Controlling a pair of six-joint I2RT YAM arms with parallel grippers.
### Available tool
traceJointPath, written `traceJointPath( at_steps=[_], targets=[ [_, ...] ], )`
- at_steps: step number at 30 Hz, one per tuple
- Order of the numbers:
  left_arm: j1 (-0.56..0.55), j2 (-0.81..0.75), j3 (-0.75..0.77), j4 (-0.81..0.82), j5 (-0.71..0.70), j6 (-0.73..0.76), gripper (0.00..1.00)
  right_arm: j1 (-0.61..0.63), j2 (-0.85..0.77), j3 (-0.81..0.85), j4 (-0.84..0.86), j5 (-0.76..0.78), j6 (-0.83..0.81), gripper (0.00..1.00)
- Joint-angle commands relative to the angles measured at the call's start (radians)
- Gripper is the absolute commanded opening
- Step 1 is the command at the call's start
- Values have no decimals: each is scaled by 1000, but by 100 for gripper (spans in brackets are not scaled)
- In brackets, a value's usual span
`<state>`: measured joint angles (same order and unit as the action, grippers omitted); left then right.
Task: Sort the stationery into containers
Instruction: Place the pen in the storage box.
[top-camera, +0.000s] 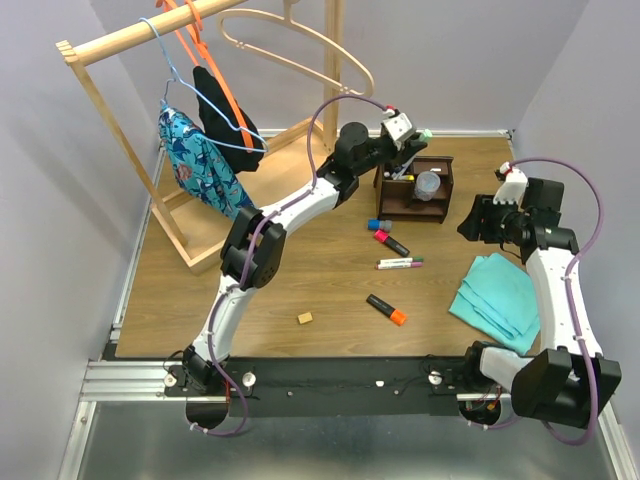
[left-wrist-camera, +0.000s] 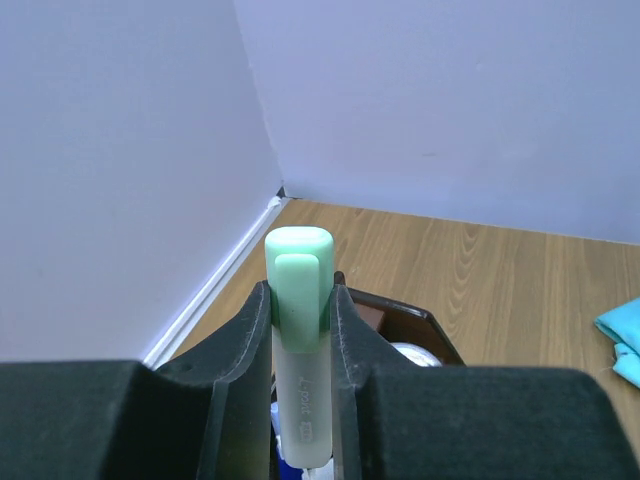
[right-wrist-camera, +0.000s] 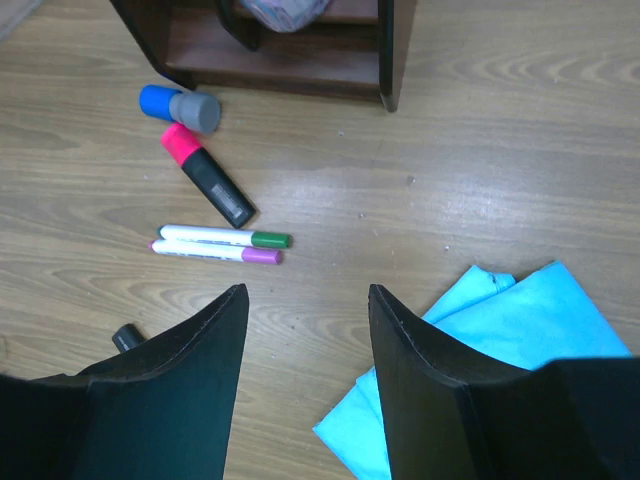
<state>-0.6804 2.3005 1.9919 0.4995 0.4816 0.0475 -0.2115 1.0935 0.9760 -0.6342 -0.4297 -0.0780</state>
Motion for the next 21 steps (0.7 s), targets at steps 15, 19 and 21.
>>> traceJointPath(
  at_steps=[15,19,21],
  targets=[
    [76,132,-71,192,-32,-135,0,-8,160,52,-42,34,-45,59],
    [76,111,-125,208,-37,-141,8,-8,160,44,-39,25,-42,59],
    [76,100,-157,208,-37,-146,16,-6,152,46,-45,25,-51,59]
  ],
)
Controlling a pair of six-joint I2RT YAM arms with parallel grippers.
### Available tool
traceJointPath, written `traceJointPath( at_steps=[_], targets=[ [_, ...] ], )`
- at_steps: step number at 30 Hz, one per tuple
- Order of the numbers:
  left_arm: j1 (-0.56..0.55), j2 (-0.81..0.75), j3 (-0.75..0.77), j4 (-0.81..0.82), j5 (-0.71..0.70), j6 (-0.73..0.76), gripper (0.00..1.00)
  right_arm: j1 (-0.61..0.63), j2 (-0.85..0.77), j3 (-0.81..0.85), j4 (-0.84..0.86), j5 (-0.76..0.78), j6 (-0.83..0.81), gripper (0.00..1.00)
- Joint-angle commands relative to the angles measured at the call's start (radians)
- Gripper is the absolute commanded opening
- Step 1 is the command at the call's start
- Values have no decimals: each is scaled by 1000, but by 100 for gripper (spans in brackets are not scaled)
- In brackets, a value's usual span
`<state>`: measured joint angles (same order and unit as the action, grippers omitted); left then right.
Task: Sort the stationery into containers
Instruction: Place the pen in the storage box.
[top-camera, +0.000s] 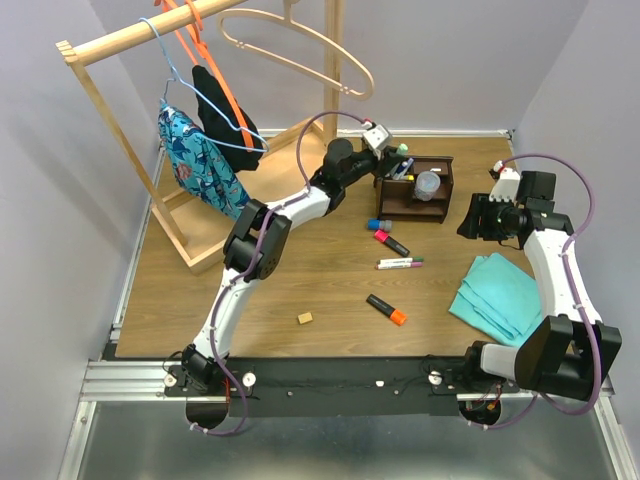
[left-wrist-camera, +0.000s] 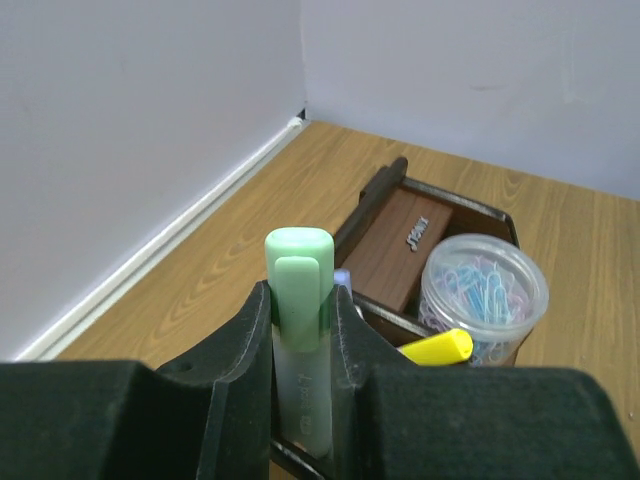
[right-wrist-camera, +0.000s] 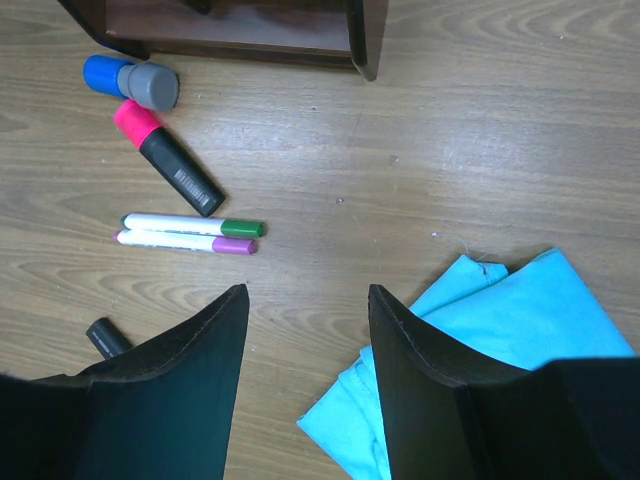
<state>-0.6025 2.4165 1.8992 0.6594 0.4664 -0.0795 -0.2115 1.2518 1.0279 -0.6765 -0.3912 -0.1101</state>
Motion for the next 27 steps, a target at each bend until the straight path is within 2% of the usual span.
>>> traceJointPath(
  at_steps=[1,4,5,8,11,17,20,22,24,27],
  targets=[
    [-2,-26,-74,43,-18,-19,19,-8,-11,-6,-5,-12,-20,59],
    [-2,-51,-94,25,-3,-2,30,-8,-29,-12,-3,-14,-22,59],
    [-2,-59,-97,17,-5,-2,45,-8,-35,-22,0,-15,-16,59],
    [1,-92,-97,-33,-29,15,66,-8,-58,-35,12,-29,0,59],
    [6,-137,-98,-76,-43,43,73,-8,-78,-43,18,-40,7,59],
    [13,-290,-138,-139,-35,75,77,-8,-106,-19,8,-46,-8,59],
    [10,-434,-267,-145,41,75,77,-8,-121,-15,12,-43,-26,59],
    [0,-549,-403,-167,150,139,77,-8,-141,-23,28,-49,-17,59],
    [-17,-623,-525,-283,284,210,76,-8,-163,-40,44,-75,19,59],
    [-69,-727,-594,-635,408,493,74,-8,-192,-71,66,-90,71,59]
  ],
)
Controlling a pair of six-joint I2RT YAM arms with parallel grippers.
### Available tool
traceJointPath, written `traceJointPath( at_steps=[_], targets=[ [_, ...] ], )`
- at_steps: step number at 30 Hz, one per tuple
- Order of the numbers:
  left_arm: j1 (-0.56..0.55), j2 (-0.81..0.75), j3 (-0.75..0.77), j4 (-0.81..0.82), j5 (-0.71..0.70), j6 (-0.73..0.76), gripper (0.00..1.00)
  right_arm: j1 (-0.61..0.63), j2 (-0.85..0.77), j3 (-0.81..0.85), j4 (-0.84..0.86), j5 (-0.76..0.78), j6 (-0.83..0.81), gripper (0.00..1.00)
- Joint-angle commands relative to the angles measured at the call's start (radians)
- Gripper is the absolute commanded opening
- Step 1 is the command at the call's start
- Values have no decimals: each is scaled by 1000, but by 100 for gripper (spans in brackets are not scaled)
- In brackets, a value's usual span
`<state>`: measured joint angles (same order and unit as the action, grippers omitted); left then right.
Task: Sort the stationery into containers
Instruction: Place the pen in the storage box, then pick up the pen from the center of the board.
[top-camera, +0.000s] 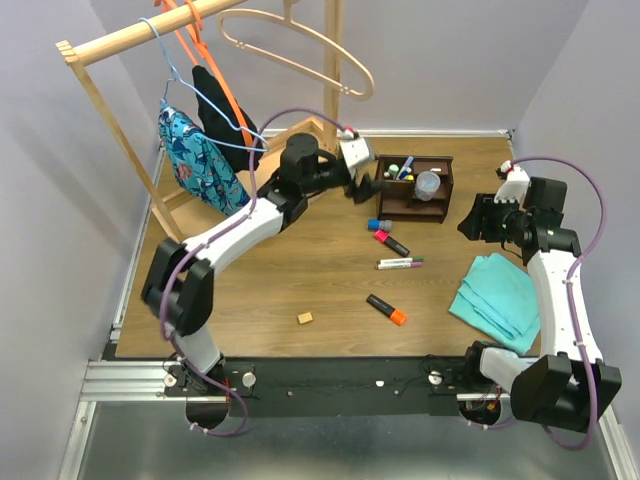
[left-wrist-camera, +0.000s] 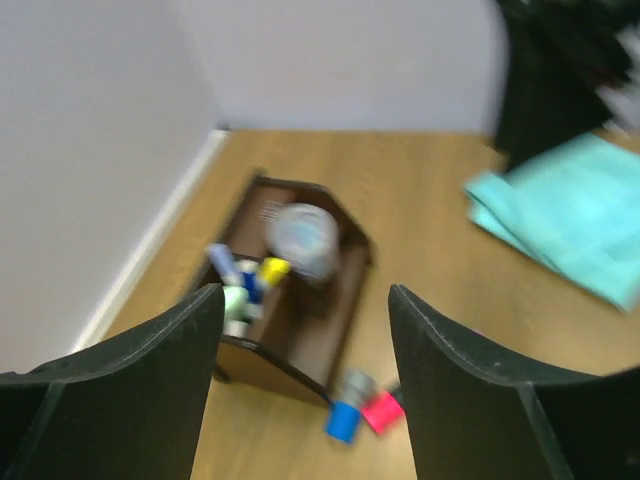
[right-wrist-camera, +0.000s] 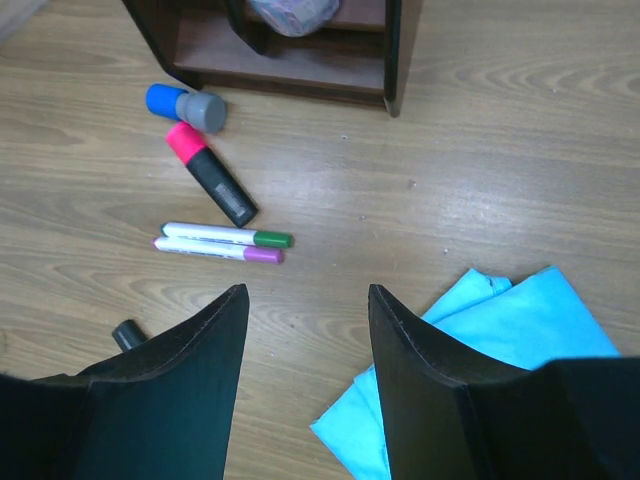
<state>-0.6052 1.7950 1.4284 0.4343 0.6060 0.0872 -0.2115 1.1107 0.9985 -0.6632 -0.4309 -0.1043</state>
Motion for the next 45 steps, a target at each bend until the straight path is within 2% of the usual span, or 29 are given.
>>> traceJointPath(
  at_steps=[1,2,5,6,9,15,22,30,35,41,44,45],
  targets=[
    [-106,-132,-123,-521,282,412,74,-8,-67,-49,57,-45,77,59],
    [-132,-138,-121,-725,273,574,74,-8,-78,-55,62,-36,86,59],
    [-227,-117,-97,-1015,236,770,75,-8,-113,-72,85,6,116,60],
    [-246,-109,-101,-1046,224,779,76,-8,-121,-69,92,3,141,60],
    [-300,-65,-105,-1050,196,732,75,-8,-137,-63,102,-31,167,61],
    [-382,49,-50,-1046,100,769,73,-8,-164,-69,96,-49,175,61],
    [-450,182,39,-1043,54,766,73,-8,-192,-58,82,-60,172,61],
    [-476,276,122,-1068,44,755,70,-8,-203,-54,74,-69,173,61],
    [-478,299,121,-1079,17,760,67,-8,-196,-54,79,-78,176,61],
    [-478,328,127,-1091,-5,743,58,-8,-186,-57,88,-83,179,61],
    [-478,336,126,-1080,-15,718,49,-8,-184,-58,88,-83,181,61],
    [-478,337,125,-1074,-17,711,40,-8,-186,-60,89,-83,181,61]
  ],
)
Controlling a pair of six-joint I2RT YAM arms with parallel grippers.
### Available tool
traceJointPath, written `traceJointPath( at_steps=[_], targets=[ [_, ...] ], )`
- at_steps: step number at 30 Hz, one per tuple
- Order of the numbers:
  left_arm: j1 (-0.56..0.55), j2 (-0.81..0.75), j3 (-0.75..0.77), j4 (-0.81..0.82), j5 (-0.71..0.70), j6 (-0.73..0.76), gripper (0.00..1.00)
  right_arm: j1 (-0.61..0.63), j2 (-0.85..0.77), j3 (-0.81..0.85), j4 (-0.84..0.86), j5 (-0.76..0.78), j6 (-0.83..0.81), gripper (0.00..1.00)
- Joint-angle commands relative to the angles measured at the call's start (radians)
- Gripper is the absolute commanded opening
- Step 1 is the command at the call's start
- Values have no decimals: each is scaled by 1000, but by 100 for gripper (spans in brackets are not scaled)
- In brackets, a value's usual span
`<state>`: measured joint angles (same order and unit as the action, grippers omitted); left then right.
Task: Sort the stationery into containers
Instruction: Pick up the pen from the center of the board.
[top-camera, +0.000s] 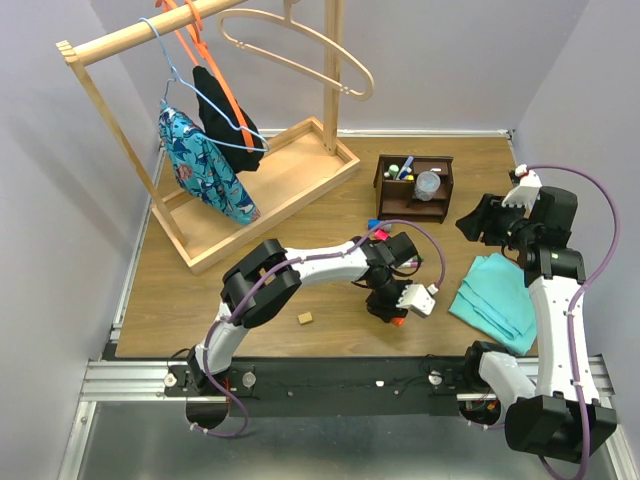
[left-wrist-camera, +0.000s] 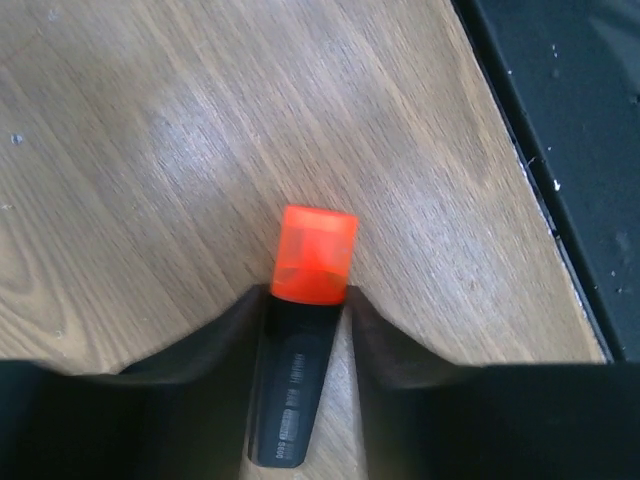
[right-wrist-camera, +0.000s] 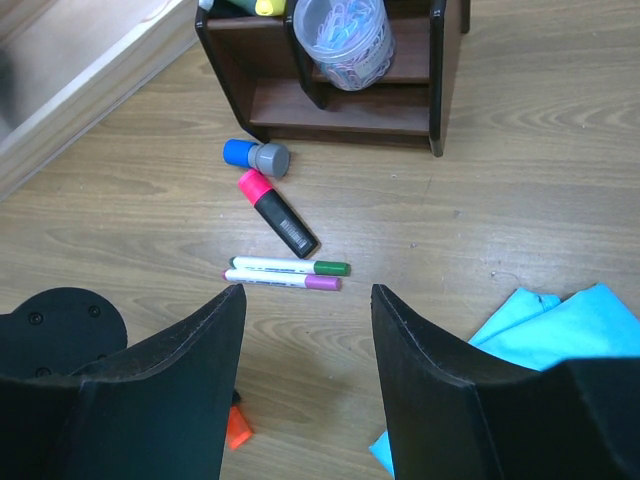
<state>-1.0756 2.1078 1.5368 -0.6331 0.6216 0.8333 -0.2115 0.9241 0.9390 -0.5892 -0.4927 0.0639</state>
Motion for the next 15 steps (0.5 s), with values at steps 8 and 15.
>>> traceJointPath(
  at_steps=[8,15],
  targets=[
    [11,-69,135,-79,48,-92,20,-8,13,4,14,-14,11,61],
    [235,-131,373,201,309,-486,19,-8,51,18,23,0,7,61]
  ],
)
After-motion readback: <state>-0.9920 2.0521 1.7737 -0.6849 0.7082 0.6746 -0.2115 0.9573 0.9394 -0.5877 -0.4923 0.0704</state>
